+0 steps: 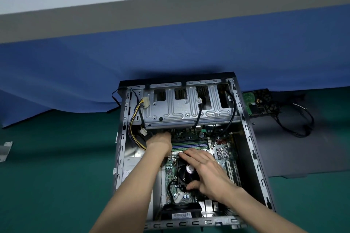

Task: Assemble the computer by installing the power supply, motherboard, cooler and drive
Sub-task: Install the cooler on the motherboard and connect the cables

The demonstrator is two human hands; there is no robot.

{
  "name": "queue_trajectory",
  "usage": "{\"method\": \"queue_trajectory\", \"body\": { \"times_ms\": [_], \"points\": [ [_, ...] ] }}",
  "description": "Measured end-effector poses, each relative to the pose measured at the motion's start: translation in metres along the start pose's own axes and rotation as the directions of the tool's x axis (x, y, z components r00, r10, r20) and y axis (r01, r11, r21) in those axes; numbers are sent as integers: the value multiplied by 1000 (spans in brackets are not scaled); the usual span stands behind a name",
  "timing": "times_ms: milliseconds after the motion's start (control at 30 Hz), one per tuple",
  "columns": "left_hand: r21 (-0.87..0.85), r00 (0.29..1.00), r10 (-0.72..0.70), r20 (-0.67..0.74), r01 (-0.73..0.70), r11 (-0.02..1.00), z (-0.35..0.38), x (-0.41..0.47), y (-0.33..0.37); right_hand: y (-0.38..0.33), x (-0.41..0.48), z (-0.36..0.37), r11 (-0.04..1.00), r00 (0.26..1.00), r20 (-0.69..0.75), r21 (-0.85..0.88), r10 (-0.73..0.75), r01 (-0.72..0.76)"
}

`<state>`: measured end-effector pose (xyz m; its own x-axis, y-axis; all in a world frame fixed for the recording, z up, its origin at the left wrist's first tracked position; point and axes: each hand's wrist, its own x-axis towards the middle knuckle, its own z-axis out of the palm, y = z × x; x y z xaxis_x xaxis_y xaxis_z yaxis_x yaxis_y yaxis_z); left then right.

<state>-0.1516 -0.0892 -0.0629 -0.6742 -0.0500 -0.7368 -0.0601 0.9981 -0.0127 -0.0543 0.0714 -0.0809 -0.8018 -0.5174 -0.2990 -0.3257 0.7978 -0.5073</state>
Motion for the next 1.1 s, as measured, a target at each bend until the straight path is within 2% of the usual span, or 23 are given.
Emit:
{"method": "queue_trajectory", "body": {
  "times_ms": [133,200,267,367,467,667,767,933,1100],
  "points": [
    [-237,996,79,32,-69,969,-11,-5,-13,0,0,1,1000,1000,0,11,12,-12],
    [-404,988,151,31,-126,906,-13,-11,-19,0,0,0,1000,1000,10,20,12,-12],
    [-495,988,152,-22,-143,857,-11,-18,-23,-1,0,-1,1000,1000,12,29,11,-12],
    [-413,994,66,-90,-97,905,-7,-21,-27,-1,-1,-2,1000,1000,15,30,8,-8],
    [-373,998,24,-60,-45,927,-11,-18,-27,-2,-1,-3,999,1000,16,35,11,-11],
    [-499,999,-33,-35,11,867,-7,-12,-32,-3,-2,-3,999,1000,15,38,18,-19],
    [-498,999,-39,-31,18,867,-6,-12,-32,-3,-2,-3,999,1000,17,31,13,-13],
    [-353,999,-38,-24,27,935,-7,-9,-27,-3,-2,-4,999,1000,25,34,15,-16],
    [-194,995,-12,102,31,981,-10,-2,-23,-3,-2,-4,999,1000,24,41,14,-15]
  ]
}}
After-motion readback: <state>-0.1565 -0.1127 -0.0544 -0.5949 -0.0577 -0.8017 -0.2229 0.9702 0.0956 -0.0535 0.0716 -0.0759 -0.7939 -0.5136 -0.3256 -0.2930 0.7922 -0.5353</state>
